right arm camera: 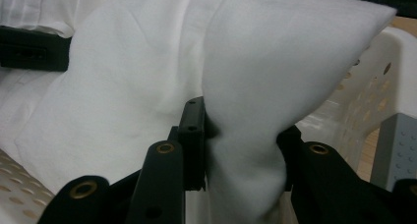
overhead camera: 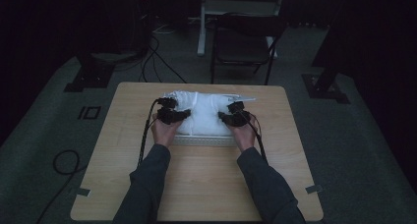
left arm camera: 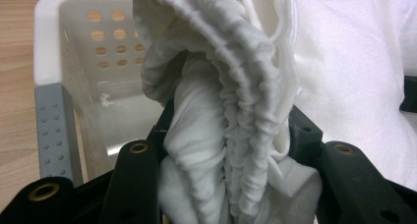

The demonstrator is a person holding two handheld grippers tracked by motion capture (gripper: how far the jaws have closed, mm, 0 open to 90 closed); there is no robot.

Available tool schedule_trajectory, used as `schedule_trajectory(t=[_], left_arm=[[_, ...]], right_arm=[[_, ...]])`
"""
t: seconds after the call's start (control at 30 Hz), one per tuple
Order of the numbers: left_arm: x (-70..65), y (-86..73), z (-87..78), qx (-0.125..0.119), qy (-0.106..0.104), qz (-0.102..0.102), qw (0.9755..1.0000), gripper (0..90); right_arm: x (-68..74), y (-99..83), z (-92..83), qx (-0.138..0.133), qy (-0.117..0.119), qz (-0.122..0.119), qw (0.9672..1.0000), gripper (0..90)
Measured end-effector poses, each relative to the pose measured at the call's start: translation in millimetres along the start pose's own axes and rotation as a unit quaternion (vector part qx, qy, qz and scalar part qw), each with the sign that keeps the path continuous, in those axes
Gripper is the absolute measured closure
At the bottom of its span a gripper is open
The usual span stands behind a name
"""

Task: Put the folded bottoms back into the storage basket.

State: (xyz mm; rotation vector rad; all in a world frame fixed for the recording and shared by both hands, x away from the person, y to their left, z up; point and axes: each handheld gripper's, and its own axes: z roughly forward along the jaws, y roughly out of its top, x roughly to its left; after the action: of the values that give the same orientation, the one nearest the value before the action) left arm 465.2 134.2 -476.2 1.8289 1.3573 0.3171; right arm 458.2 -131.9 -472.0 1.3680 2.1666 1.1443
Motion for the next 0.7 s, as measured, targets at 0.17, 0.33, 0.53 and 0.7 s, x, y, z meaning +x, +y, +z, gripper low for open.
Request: schedule_trajectory(t=[0.17,0.33,0.53,0.7], left_arm=[[-1.7,0.4,1.2,0.005,0.009,0.002,0.9999,53.7],[-3.6,0.7,2.4,0.011,0.019,0.006,0.9997,53.7],[-9.1,-0.8,3.2,0.026,0.041,0.02,0.9986,53.4],[-13.8,-1.5,3.8,0.036,0.059,0.037,0.9969,53.2]], right_arm=[[0.6,-0.5,0.7,0.004,-0.001,-0.002,1.0,67.7],[0.8,-1.4,2.5,0.01,-0.002,-0.002,0.9999,67.6],[1.7,-2.4,3.9,0.021,-0.005,-0.005,0.9997,67.4],[2.5,-4.1,5.6,0.031,-0.009,-0.007,0.9995,67.2]])
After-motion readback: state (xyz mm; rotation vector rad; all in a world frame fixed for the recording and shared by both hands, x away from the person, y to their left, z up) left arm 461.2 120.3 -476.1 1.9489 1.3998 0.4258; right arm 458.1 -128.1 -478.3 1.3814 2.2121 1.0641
